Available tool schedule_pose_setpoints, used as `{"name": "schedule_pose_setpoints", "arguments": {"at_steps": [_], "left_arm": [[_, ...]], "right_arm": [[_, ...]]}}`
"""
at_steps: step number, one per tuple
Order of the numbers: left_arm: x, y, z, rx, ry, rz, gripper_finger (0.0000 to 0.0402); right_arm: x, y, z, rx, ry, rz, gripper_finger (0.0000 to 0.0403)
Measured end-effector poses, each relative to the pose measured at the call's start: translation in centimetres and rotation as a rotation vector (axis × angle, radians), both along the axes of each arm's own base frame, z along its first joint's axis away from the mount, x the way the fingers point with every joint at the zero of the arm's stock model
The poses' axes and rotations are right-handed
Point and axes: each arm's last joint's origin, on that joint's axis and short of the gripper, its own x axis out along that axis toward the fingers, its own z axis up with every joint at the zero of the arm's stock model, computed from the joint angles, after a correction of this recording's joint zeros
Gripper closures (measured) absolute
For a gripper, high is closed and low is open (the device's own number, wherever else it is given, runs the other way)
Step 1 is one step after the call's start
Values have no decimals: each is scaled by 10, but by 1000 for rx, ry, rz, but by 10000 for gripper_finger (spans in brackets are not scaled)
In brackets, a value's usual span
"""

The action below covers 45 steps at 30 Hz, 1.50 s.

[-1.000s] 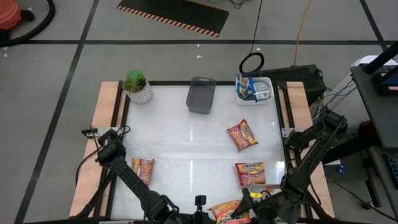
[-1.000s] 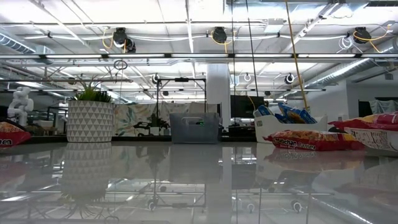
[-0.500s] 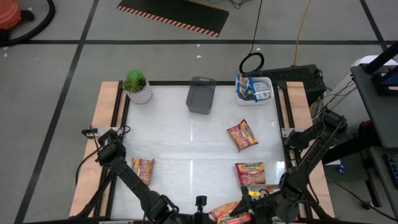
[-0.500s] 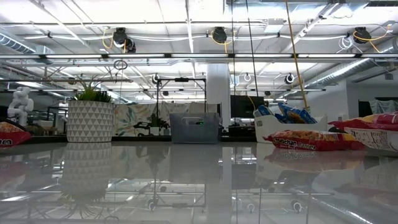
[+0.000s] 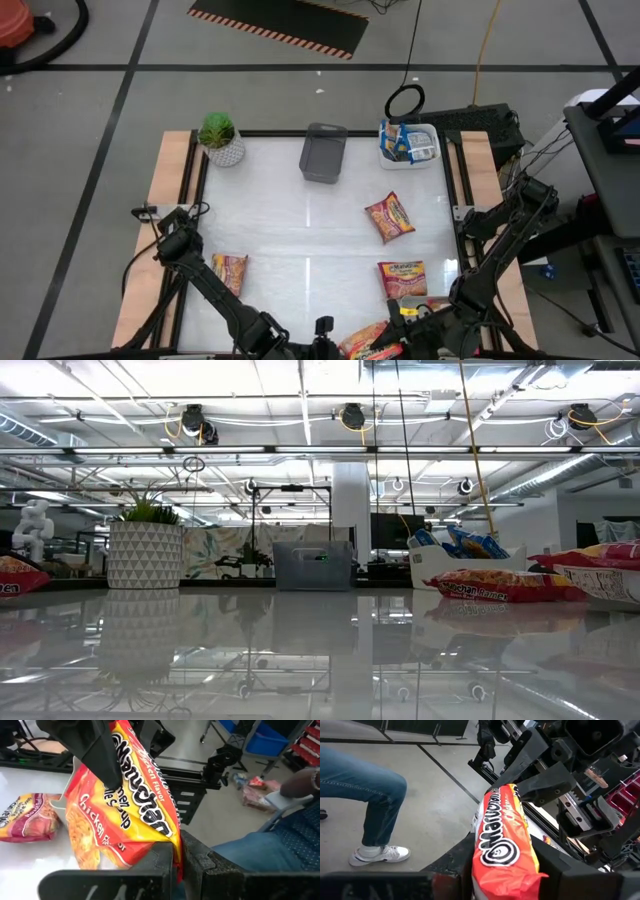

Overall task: Sort Maruchan noodles
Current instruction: Put the orange noodle pack into the gray bin

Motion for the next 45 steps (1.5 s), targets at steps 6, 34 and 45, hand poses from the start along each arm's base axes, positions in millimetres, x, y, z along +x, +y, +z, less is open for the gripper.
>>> {"name": "schedule_pose_setpoints", "arguments": {"at_steps": [6,34,45], "left_arm": [[-2,-2,1,-17,6,-9,349],[-4,6,-10,36,108,51,245],[-6,9,-15,10,167,90,245]], "right_arm": [[-2,0,-4,-35,25,7,272],[-64,-26,37,107,195,41,291],[-103,-39,55,135,240,128,290]]}}
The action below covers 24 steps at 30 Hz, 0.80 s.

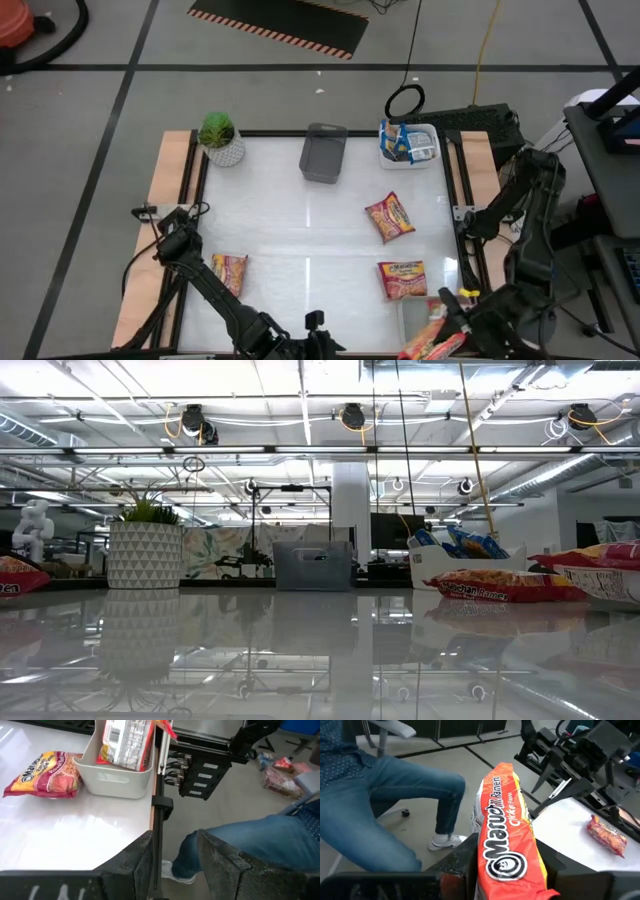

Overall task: Sort Maruchan noodles
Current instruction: Put the orange noodle pack into the gray bin

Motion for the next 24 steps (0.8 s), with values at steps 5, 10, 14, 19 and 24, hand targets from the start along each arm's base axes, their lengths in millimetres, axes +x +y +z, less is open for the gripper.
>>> {"name": "schedule_pose_setpoints", "arguments": {"at_steps": [5,10,14,19,24], "left_arm": [[0,0,-1,16,6,-6,245],[0,1,-1,17,6,-5,245],[0,1,-1,19,8,-6,245],[1,2,-1,34,9,-11,245],[1,3,-1,33,9,-9,245]], "right_arm": [[-3,-1,7,2,36,-10,289],[-1,5,11,-91,86,-21,289],[1,11,14,-198,173,-57,293],[4,18,18,-316,294,-131,294],[8,25,18,-398,394,-122,290]]}}
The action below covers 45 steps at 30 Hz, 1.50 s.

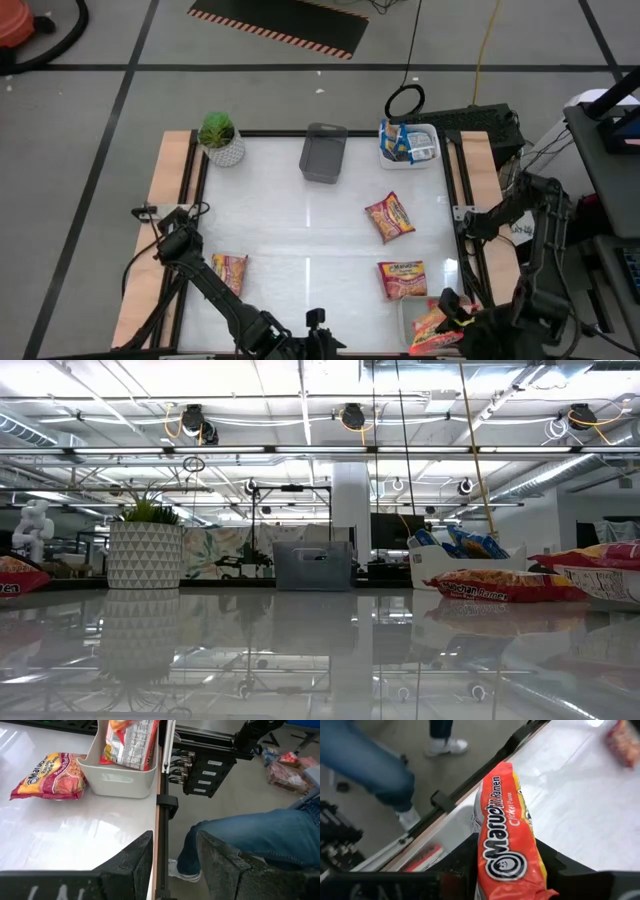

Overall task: Sort Maruchan noodles
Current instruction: Put the orange noodle pack into the gray bin

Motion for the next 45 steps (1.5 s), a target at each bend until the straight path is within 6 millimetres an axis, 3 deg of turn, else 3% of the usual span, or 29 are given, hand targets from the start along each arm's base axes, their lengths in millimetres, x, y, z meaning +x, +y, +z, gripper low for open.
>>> {"name": "schedule_pose_setpoints", "arguments": {"at_steps": [13,25,45], "left_arm": [[0,0,0,-2,0,2,245],[2,2,0,-2,0,6,245],[2,2,0,-3,0,7,245]], "right_arm": [[1,1,-20,-204,141,31,291],[6,22,-63,-398,314,52,290],[5,22,-66,-388,359,16,289]]}}
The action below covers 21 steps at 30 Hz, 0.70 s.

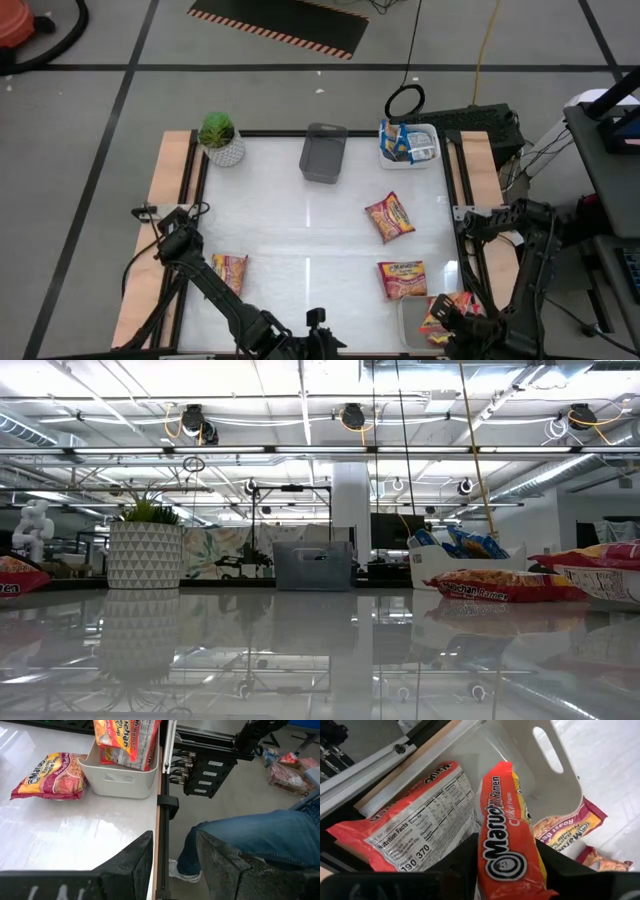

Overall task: Sort Maruchan noodles
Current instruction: Put the orange noodle pack into the gray bin, then put the top right red noodle pack into the black bin

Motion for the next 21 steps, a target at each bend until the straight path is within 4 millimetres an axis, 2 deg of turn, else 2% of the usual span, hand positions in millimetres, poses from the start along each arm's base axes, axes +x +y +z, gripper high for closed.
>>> {"name": "schedule_pose_setpoints", "arguments": {"at_steps": [7,16,21], "left_arm": [[0,0,0,-3,0,2,245],[0,0,0,-13,2,8,245],[0,0,0,-13,2,9,245]], "right_arm": [[2,5,0,45,-19,14,285],[3,6,0,55,-34,15,212],[2,3,7,84,-57,-52,196]]}}
